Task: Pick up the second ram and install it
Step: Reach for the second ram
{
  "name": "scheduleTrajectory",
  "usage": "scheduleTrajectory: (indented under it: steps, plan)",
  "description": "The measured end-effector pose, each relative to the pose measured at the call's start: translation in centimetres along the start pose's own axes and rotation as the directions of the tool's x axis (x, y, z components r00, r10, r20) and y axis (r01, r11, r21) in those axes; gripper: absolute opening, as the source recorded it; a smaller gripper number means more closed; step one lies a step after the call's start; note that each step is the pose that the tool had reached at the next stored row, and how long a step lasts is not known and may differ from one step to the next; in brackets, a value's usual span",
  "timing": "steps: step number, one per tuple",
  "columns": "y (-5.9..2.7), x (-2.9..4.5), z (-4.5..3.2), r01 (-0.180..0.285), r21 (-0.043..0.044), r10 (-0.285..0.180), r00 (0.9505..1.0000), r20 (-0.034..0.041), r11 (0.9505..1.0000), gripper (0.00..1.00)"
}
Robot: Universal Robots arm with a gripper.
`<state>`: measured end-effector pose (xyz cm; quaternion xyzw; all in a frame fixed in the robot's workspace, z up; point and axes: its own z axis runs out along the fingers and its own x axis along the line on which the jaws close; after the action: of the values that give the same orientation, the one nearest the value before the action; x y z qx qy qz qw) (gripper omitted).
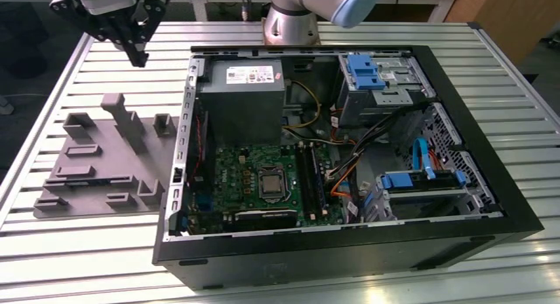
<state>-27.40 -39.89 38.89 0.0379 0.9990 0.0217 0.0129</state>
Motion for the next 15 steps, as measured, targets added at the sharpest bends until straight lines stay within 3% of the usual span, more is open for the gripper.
scheduleTrajectory:
  steps: [4,10,15]
  plan:
    - [-0.08,1.08,0.04,0.000,0.0002,0.000,1.0000,-0.0030,1.0000,0.11]
    - [-0.18,2.26,0.17,-0.001,0.0012,0.001,0.9999,-0.0155,1.0000,0.11]
    - [-0.32,3.12,0.23,-0.001,0.0014,0.001,0.9998,-0.0178,1.0000,0.11]
